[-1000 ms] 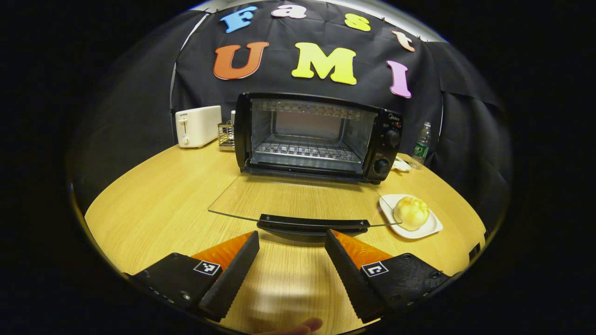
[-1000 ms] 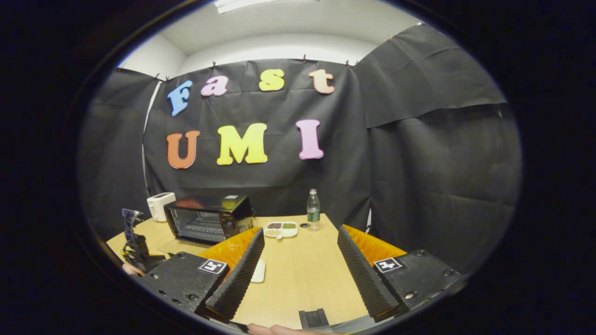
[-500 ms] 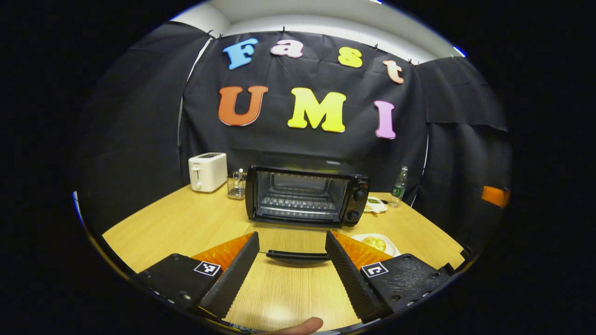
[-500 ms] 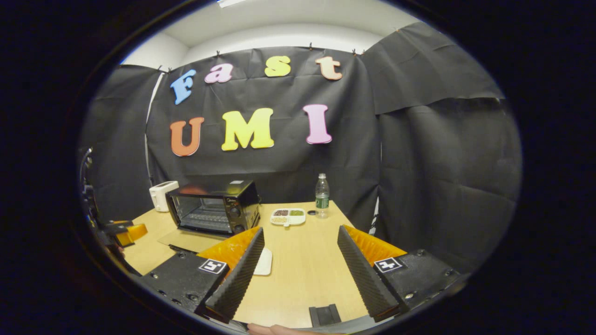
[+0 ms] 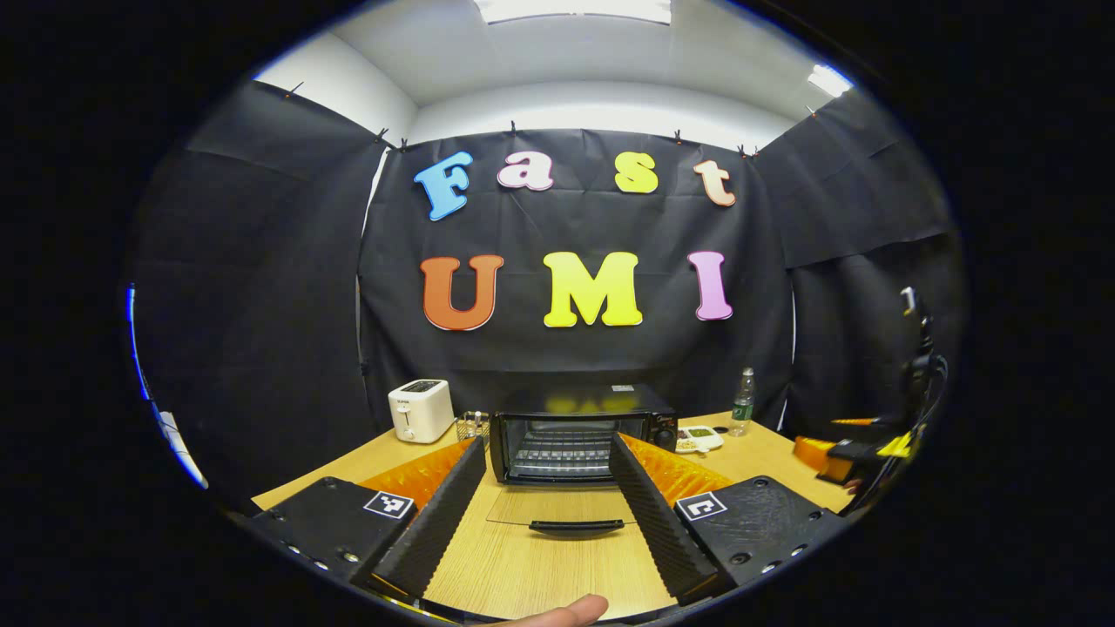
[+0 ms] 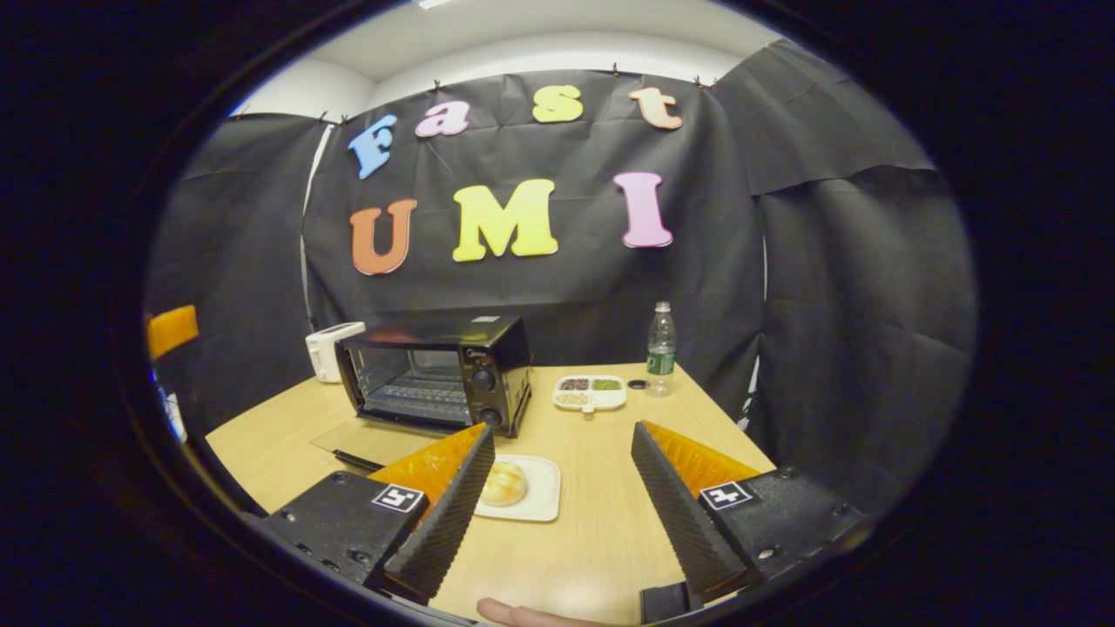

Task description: Open the electric oven with the left hand, put the food in, and close the electric oven.

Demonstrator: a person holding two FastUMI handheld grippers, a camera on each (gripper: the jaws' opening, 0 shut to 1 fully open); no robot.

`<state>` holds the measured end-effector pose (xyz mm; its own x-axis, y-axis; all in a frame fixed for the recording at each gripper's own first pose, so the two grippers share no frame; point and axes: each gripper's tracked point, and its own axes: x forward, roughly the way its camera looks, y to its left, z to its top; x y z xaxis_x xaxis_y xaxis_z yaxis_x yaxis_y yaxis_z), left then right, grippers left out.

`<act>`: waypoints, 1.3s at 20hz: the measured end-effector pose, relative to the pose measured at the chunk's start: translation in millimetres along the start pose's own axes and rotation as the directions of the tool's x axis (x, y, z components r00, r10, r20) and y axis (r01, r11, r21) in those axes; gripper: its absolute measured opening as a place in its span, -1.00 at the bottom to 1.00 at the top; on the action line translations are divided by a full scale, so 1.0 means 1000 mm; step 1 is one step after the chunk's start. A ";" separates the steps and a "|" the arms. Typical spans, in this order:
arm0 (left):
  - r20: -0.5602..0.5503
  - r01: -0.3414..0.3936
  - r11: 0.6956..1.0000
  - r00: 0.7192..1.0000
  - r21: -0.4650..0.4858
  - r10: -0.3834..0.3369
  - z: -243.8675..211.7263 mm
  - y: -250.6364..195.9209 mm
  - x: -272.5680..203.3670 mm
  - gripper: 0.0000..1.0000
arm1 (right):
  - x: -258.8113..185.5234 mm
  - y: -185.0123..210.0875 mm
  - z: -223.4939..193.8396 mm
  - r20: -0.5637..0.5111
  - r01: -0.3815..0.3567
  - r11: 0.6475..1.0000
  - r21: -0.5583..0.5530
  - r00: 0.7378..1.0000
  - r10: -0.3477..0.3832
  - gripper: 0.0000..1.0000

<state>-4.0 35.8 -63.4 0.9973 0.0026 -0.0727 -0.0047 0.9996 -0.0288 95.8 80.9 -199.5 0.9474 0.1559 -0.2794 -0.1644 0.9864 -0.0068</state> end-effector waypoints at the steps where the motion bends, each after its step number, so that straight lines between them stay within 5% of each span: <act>1: 0.013 0.001 1.000 1.000 -0.011 -0.001 0.009 0.001 -0.005 0.88 | 0.009 0.004 -0.005 0.000 -0.006 1.000 -0.009 1.000 0.006 0.94; 5: 0.046 0.002 1.000 0.999 -0.031 -0.001 0.035 0.001 -0.019 0.76 | 0.043 0.022 -0.040 -0.038 -0.021 0.997 -0.074 0.999 0.018 0.94; 6: 0.050 0.003 1.000 0.999 -0.028 -0.001 0.041 0.002 -0.023 0.87 | 0.050 0.024 -0.050 -0.057 -0.020 0.997 -0.080 0.998 0.016 0.94; 15: 0.075 -0.013 1.000 0.997 -0.003 0.013 0.054 0.011 -0.044 0.87 | 0.112 0.064 -0.125 -0.243 -0.101 0.995 -0.016 0.966 0.094 0.94; 26: 0.054 0.021 1.000 0.998 0.023 -0.022 0.041 0.000 -0.037 0.87 | 0.141 0.069 -0.146 -0.350 -0.106 0.994 -0.003 0.932 0.098 0.93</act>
<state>-37.9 36.5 -20.1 0.9997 -0.0182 -0.0177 0.0181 0.9998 -0.0076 177.9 163.0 -379.0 0.7706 0.2239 -0.5967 -0.2648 0.9641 0.0197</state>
